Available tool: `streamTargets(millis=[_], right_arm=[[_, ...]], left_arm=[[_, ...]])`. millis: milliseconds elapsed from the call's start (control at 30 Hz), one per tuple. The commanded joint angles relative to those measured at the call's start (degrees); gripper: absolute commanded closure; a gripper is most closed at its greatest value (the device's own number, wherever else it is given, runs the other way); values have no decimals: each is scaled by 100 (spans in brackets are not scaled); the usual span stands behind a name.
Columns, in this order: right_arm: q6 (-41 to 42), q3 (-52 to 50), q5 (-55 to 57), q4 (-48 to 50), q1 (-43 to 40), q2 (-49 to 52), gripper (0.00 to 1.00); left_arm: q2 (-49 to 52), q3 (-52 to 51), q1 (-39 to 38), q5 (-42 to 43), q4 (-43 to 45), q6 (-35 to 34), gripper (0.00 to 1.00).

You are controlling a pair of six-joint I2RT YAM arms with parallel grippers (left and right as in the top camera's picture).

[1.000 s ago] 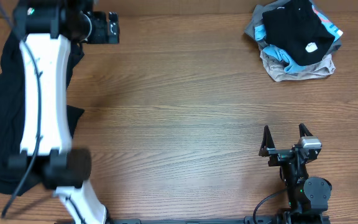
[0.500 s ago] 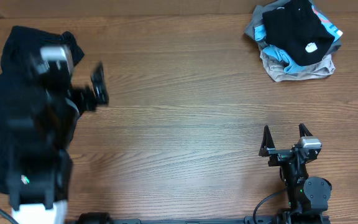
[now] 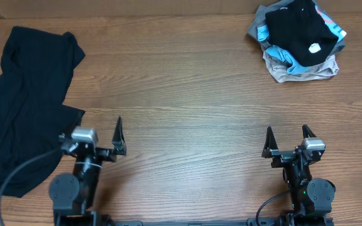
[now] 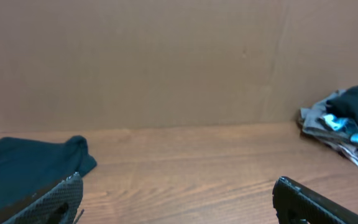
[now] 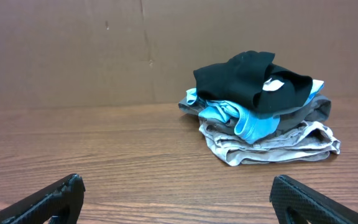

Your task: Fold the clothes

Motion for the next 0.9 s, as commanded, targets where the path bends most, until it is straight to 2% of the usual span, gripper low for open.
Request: streamTargets(millis=[0,333,533,867], right_arm=[[0,-37,74,24,28,-57,0],[0,-37,76,24,28,-57,0],[0,-37,74,24,28,-57,0],[0,-37,76,24,28,-57,0]], left_arm=[[-595,-584,28,197,229,-17,0],[-1663,-1469,28,203,190,-306,0],[-1735,-1462,26,197,-629,-380,0],[-1729,-1462,24,186,-590,-378,0]])
